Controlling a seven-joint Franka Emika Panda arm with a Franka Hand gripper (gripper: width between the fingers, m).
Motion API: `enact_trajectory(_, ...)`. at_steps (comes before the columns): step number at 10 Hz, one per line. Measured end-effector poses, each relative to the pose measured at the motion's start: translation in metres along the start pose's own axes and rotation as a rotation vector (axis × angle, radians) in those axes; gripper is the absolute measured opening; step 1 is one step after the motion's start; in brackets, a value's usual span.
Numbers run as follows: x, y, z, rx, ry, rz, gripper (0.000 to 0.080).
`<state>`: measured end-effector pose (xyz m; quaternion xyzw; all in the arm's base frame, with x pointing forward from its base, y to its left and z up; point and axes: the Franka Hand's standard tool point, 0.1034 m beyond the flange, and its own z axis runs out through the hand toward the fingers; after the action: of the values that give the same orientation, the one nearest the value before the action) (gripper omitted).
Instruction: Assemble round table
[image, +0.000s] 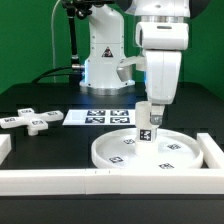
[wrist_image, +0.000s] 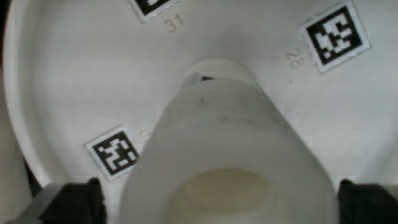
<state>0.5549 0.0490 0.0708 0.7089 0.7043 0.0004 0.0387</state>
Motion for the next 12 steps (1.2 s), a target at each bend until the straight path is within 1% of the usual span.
enact_trajectory(3,-0.0030,-0.0006,0.0018,0.003,-0.003,-0.088,0.0649)
enact_trajectory(4,-0.0042,-0.0006,0.0020,0.003,-0.004,-0.082,0.0621)
enact_trajectory(5,-0.0052,-0.0007,0.0023,0.004,-0.004,-0.081,0.0481)
enact_trajectory(6,-0.0052,-0.0007,0.0023,0.004,-0.004,-0.080,0.0407)
enact_trajectory(9,-0.0054,-0.0007,0.0023,0.004,-0.004,-0.043,0.0407)
enact_trajectory(10,-0.0053,-0.0012,0.0024,0.008,-0.003,-0.006,0.0407)
enact_trajectory(12,-0.0047,-0.0036,0.0026,0.031,-0.003,0.255,0.0407)
